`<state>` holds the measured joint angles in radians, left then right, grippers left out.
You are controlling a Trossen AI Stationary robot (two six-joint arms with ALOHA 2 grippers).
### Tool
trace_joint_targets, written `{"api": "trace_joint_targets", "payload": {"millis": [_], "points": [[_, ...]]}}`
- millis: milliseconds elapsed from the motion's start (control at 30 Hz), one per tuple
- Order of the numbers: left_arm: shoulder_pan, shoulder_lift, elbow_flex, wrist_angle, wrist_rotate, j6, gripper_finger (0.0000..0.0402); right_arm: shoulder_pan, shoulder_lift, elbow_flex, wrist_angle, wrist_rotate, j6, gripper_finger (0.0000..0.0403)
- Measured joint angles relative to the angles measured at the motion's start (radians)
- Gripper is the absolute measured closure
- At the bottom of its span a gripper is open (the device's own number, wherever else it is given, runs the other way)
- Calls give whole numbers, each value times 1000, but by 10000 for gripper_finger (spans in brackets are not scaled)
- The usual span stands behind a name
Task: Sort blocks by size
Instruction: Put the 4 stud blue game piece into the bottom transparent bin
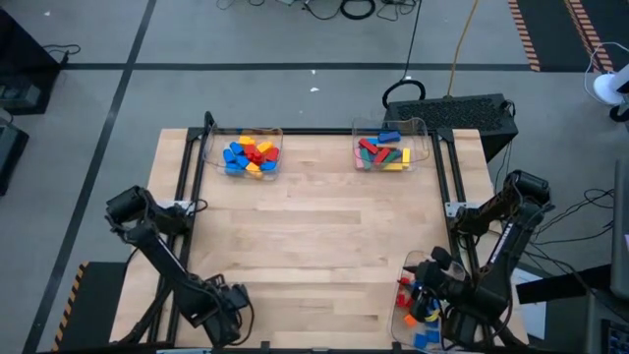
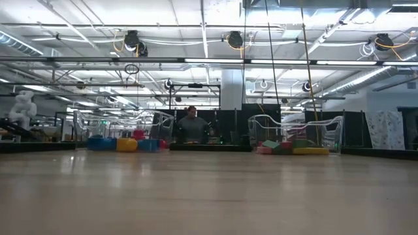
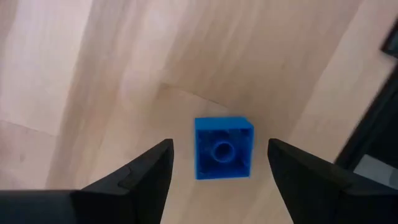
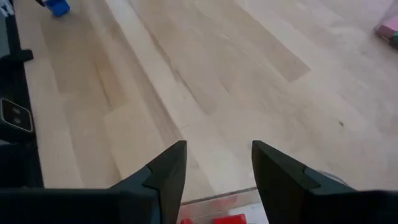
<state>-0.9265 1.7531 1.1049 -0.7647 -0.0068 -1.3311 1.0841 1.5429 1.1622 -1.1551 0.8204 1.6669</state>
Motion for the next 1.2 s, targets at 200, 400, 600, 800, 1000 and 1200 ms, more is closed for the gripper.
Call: {"api": "trace_joint_targets", "payload": {"millis": [200, 400, 600, 800, 1000, 1200], "points": [[-26, 15, 0, 10, -40, -32, 142, -18, 0, 0, 3, -8, -35, 238], [-32, 76, 0, 14, -23, -21, 142, -18, 0, 0, 5, -9, -52, 238], [-23, 91, 3, 5, -20, -22, 185, -18, 0, 0, 6, -10, -53, 238], [24, 90, 3, 16, -11, 18, 263, -18, 0, 0, 13, 2, -73, 238], [127, 86, 5, 121, -87, 246, 263, -26, 0, -38, 180, 221, -253, 238], [293, 86, 6, 357, -24, 568, 263, -81, 0, -110, 540, 189, -711, 238]]}}
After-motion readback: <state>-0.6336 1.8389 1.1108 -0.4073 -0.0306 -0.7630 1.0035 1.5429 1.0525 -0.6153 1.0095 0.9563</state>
